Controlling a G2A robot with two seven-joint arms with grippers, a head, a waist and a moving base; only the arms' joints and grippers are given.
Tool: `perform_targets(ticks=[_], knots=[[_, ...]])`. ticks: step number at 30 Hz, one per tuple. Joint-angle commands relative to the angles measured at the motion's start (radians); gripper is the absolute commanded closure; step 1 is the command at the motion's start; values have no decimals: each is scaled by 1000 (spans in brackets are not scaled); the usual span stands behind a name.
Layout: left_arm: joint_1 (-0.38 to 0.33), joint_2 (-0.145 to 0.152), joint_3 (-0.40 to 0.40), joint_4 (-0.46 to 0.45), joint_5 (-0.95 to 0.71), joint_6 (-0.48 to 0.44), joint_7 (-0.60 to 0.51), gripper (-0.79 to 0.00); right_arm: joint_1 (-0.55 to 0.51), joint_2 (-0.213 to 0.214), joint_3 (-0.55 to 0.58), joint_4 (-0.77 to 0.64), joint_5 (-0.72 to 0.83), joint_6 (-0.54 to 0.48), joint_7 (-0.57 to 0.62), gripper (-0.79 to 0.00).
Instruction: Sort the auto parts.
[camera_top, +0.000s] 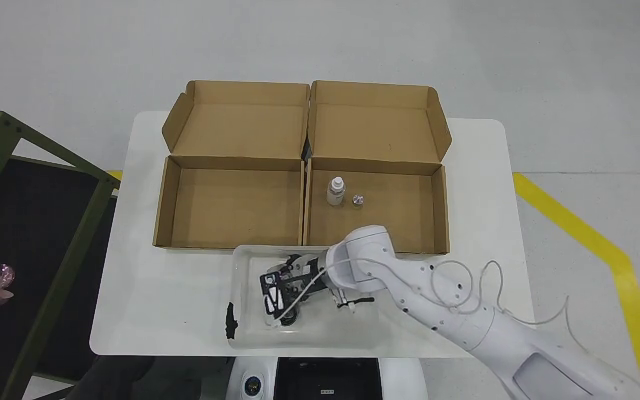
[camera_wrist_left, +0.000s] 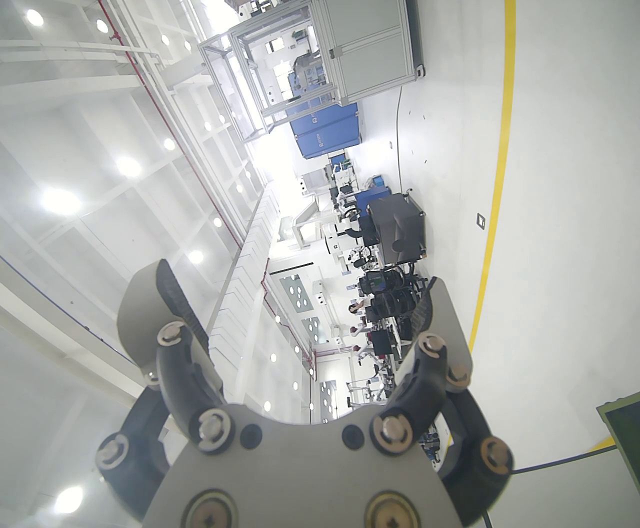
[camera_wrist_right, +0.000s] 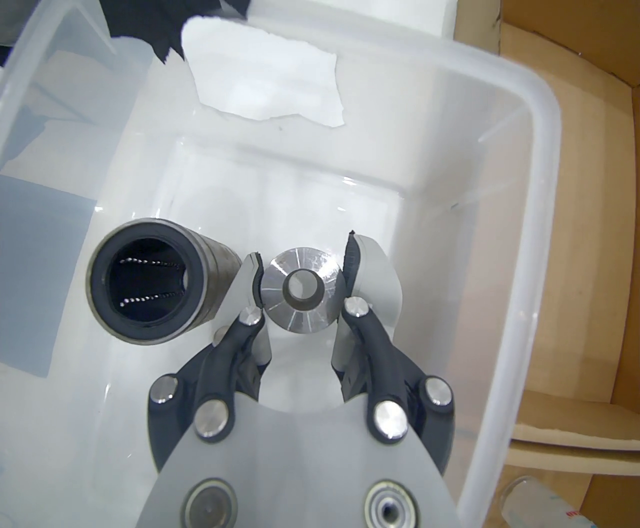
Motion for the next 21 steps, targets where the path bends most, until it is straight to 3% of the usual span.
perform_targets(ticks=[1,21], knots=[[0,0,0,0,0,0,0,-785,-4,4,11,-20,2,-4,4,0],[0,0,0,0,0,0,0,-785,-59,40,166,-206,10,-5,-73,0]])
